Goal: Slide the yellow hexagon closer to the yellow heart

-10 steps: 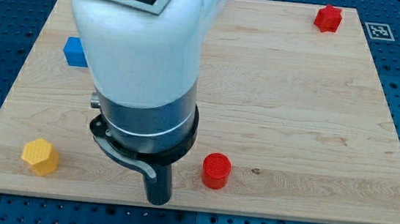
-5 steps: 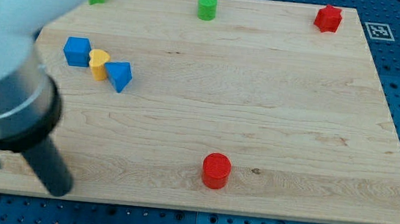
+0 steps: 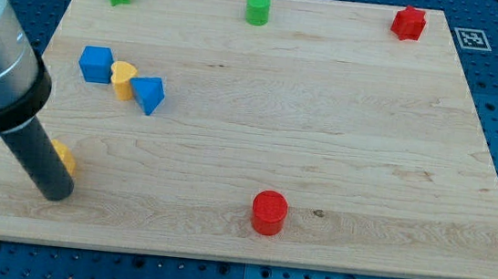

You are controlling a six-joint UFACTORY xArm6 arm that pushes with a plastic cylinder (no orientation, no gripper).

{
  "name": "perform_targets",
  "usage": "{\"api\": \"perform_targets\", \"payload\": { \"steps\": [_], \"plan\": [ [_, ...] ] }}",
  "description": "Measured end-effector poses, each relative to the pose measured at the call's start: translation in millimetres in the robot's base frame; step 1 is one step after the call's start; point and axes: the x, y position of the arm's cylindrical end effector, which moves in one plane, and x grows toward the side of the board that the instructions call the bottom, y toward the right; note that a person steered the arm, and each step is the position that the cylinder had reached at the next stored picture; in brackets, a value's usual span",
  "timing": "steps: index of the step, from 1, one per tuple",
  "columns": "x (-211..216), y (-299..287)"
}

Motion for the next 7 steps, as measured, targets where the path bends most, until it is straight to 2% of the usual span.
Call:
{"api": "perform_targets", "payload": {
  "steps": [3,7],
  "plan": [
    [-13,-30],
    [-81,-30]
  ]
}}
